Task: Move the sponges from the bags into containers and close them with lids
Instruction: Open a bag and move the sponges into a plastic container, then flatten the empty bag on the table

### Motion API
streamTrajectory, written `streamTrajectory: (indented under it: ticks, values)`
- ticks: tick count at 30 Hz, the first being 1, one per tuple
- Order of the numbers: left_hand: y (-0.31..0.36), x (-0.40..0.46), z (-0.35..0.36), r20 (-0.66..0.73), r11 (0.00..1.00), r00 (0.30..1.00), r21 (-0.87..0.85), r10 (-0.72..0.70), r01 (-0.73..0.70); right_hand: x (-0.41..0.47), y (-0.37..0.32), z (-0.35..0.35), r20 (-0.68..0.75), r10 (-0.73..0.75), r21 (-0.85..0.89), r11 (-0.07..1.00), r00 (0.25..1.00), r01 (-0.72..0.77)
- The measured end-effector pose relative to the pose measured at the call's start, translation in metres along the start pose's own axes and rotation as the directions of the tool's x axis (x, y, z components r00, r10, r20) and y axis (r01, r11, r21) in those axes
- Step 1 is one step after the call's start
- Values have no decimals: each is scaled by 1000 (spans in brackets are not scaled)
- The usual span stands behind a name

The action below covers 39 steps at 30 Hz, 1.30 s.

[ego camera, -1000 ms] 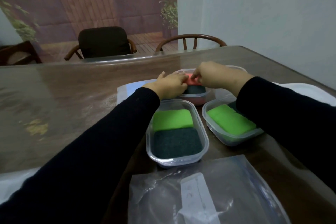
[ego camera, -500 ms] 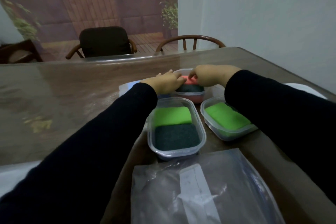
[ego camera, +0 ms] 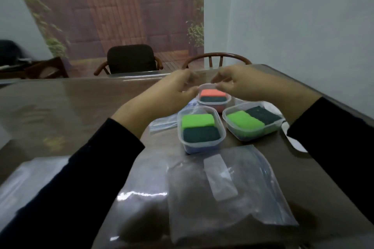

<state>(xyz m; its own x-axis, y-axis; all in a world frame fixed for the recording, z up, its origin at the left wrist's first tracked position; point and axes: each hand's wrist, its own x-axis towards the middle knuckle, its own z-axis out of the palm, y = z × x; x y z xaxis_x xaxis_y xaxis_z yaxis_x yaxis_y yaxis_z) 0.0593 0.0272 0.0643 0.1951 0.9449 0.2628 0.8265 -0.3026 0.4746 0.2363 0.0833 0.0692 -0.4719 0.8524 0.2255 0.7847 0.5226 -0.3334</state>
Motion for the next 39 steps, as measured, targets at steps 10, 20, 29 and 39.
streamTrajectory:
  ticks: [10, 20, 29, 39]
  values:
    - [35, -92, 67, 105, 947, 961, 228, -255, 226, -103, -48, 38, 179, 171, 3, 985, 969, -174]
    - [7, -135, 147, 115, 937, 975, 317, -190, 146, -152, -7, 123, 136, 194, -122, 977, 972, -178]
    - [-28, -146, 124, -49, 862, 922, 338, -385, 378, -155, 7, 125, -132, 361, 41, 932, 923, -359]
    - [-37, -125, 97, -24, 769, 800, -295, -600, 567, -161, 7, 122, -224, 447, 98, 894, 866, -437]
